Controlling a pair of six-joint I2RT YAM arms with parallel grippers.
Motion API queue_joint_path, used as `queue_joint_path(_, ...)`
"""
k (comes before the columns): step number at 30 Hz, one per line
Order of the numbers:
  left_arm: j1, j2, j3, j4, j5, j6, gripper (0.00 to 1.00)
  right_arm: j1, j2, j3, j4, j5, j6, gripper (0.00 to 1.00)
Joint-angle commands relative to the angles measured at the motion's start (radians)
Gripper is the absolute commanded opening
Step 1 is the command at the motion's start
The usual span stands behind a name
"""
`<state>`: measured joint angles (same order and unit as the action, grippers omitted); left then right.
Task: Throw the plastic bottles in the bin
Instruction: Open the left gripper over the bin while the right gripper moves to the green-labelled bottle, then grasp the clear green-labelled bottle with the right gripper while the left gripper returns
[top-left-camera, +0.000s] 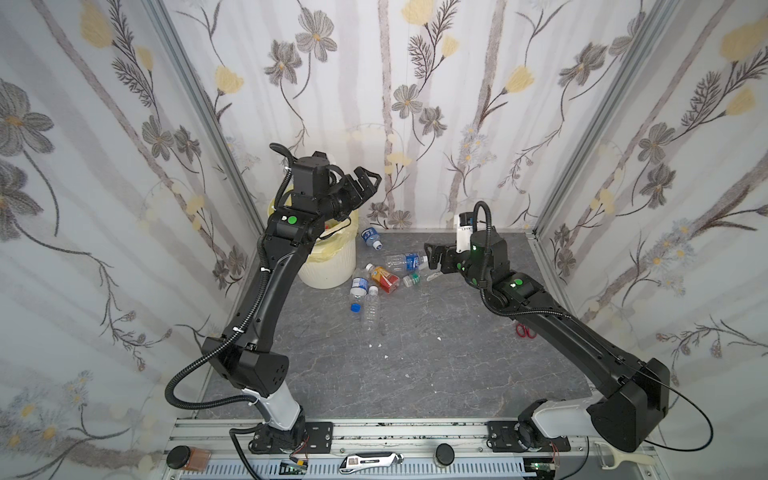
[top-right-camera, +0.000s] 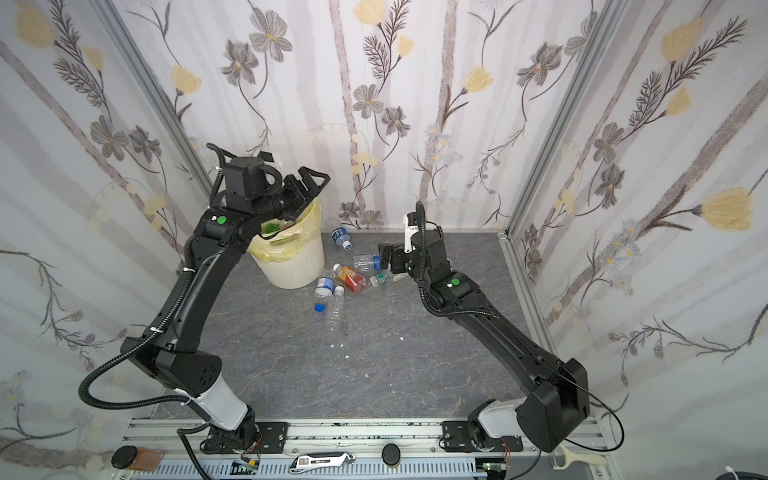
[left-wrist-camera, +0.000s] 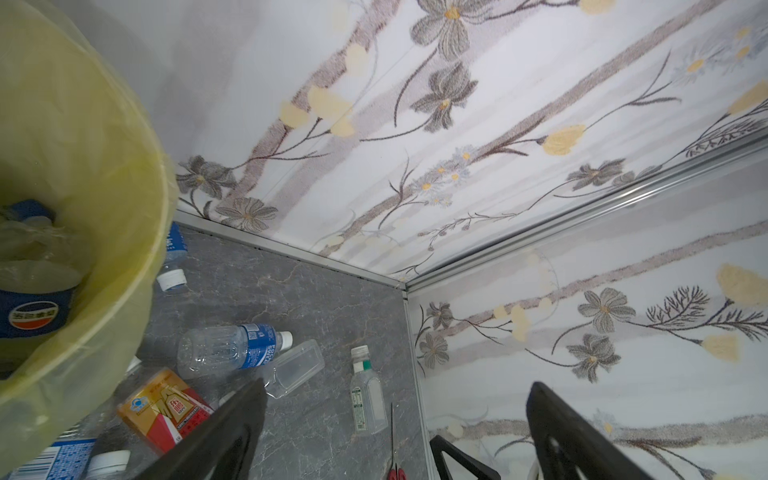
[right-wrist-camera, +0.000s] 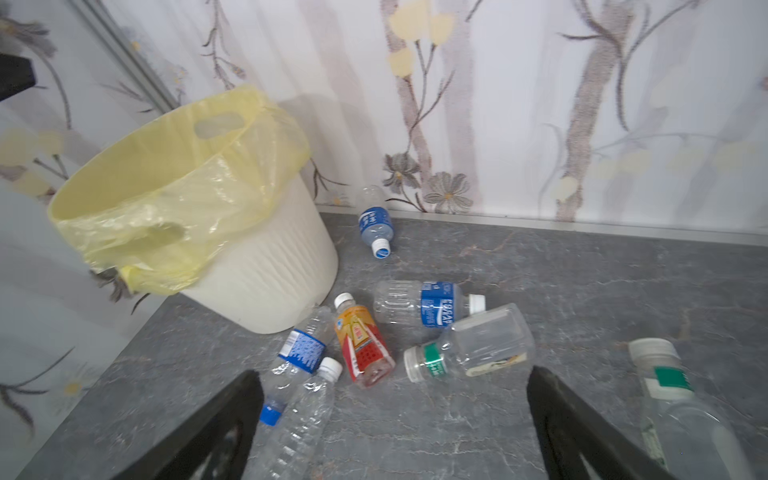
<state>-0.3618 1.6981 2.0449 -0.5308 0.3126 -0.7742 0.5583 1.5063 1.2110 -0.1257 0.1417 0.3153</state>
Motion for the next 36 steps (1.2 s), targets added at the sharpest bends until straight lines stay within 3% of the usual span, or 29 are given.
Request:
queue_joint_path(1, -0.069, 0.021, -0.005, 0.041, -0.032, 0.054, 1.00, -0.052, -0.028, -0.070, 0.003, 0.050, 0.028, 1.00)
queue_joint_path(6, -0.179, 0.078, -0.020, 0.051, -0.025, 0.082, 1.00, -0.167, -0.051, -0.179, 0.000, 0.075, 0.039, 1.00)
queue_joint_path(15, -0.278, 0.153, -0.136, 0.077, -0.008, 0.156, 1.00, -0.319, 0.044, -0.235, -0.028, 0.063, 0.028, 1.00)
queue_joint_path(27, -0.303, 0.107, -0.465, 0.270, 0.016, 0.125, 1.00, -0.360, 0.247, -0.166, -0.050, 0.105, -0.068, 1.00)
queue_joint_path(36, -0.303, 0.097, -0.554, 0.325, 0.034, 0.092, 1.00, -0.377, 0.373, -0.099, -0.088, 0.077, -0.094, 1.00)
